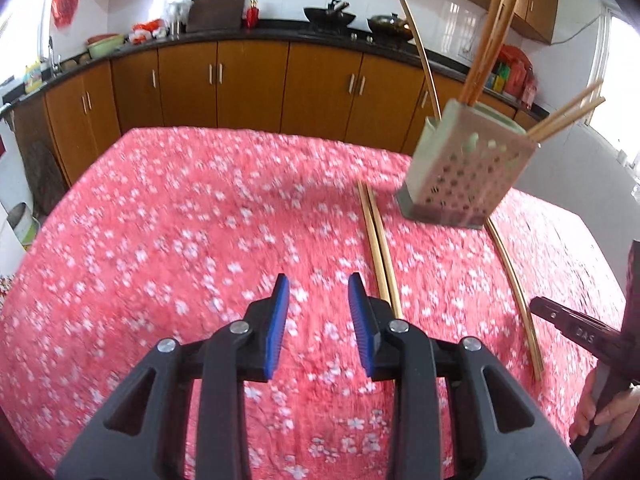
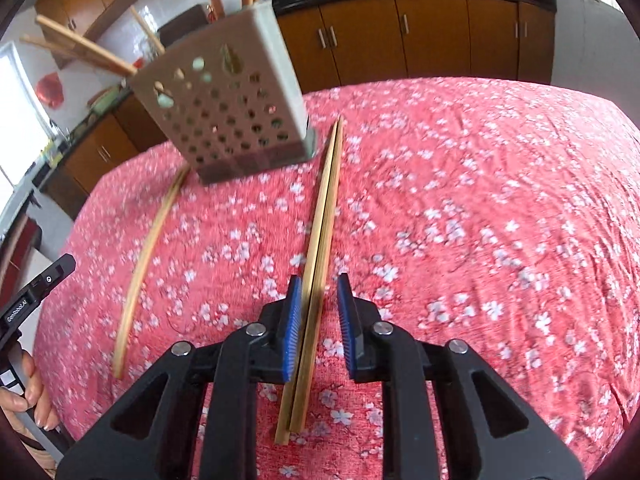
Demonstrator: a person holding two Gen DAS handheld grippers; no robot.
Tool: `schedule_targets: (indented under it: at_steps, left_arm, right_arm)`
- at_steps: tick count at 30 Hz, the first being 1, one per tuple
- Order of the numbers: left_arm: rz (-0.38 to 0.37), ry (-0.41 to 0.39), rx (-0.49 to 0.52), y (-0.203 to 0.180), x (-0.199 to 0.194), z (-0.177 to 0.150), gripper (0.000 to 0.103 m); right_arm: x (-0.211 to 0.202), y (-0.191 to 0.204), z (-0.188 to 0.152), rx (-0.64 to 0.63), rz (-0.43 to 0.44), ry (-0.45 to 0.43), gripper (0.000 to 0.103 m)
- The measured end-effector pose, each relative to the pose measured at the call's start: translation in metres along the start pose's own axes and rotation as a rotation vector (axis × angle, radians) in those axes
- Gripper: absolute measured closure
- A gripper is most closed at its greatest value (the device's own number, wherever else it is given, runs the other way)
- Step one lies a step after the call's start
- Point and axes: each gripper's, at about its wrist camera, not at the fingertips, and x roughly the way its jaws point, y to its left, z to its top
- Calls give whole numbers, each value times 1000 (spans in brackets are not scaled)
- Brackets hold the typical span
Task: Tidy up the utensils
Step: 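Lower both tools to the table and grasp one chopstick in each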
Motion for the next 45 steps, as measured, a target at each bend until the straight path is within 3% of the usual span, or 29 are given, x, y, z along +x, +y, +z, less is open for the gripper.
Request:
schedule_targets:
  at_steps: [13,15,22,26,32,45]
  left_arm:
    - [-48,56,12,-9,15,-9,70]
    - [-64,64,16,-12,17,-11,70]
    - [-123,98,55,-24,23,-19,72]
    - [-129,120,104,-36,30,-24,77]
    - [-72,136,162,-47,39,-26,81]
    - [11,131,176,-52,49,-25,82]
  right_arm:
    - [6,8,-1,-75,-72,-3,85]
    - [8,8,-1,-82,-91,-6,94]
    - [6,-27,9,36,-176,-31,95]
    - [5,-35,9,43,-175,-32,95]
    - [6,-32,7,21,-178,-33,95]
    - [5,-10,0,-39,-152,-25,94]
